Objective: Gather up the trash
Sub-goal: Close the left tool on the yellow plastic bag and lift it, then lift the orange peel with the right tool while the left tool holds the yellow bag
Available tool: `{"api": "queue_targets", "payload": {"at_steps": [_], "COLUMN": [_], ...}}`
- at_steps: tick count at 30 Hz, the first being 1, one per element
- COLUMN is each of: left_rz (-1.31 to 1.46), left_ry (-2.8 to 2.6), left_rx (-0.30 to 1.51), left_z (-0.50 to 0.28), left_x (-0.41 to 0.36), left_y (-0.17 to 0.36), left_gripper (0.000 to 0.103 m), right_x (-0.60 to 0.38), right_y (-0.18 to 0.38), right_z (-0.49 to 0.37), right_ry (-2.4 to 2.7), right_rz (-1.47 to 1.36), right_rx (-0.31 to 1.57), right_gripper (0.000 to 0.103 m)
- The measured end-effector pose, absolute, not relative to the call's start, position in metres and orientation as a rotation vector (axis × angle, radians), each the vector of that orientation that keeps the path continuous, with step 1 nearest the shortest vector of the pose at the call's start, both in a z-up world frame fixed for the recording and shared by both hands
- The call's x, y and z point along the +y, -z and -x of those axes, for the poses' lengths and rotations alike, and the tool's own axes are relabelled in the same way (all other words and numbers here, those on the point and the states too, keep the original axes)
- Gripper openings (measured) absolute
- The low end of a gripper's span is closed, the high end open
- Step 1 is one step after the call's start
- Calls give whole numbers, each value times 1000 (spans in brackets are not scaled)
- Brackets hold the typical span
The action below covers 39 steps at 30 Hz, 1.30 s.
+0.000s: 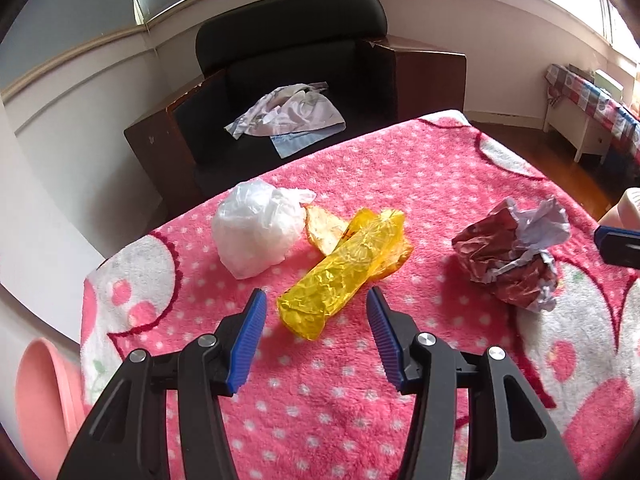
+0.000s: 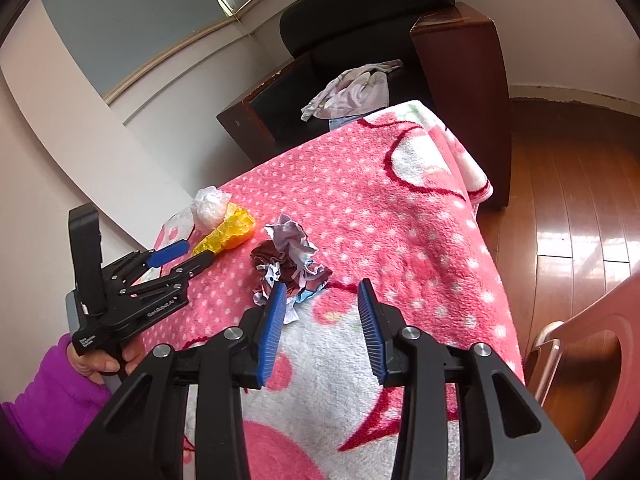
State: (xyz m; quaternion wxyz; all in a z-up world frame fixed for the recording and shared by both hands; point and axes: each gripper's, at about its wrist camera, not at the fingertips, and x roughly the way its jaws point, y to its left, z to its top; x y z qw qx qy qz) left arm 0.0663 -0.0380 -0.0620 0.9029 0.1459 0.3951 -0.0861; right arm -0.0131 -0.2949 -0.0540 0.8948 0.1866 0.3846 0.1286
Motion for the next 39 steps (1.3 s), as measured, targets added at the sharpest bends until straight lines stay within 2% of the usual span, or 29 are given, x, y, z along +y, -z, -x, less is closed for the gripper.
{"api": "queue_targets", "payload": {"at_steps": [2,4,8,9,10,15,32,39], "left_rz": [-308,-304,-293,-293,-290,-237,-60,-2], "left_ry": [184,191,196,199,203,218,214,157], "left_rx": [818,818,813,809,806,781,701,702], "left_z": [-66,-66,-64,-62,-61,-49,11,27], "left_x": [-39,-39,-38,-38,-37,-34,-14,13], "left_y": [64,66,67,67,66,57,19,18], "left_gripper": [42,25,17,10,8,3,3,3], "right_x": [-293,-292,-289,-288,-287,-286,-253,-207], "right_y": [54,54,55,55,56,54,27,32], "right_z": [12,11,10,10,10,11,-3,-38], "right_ry": [-269,-272,-277,-278,-278,-278,-373,-504], "right_rz": [-385,-383,-386,-385,-385,-378,-293,-376], "right_rx": [798,800,804,805,805,796,731,815], "right_gripper": [38,38,38,38,38,38,38,38]}}
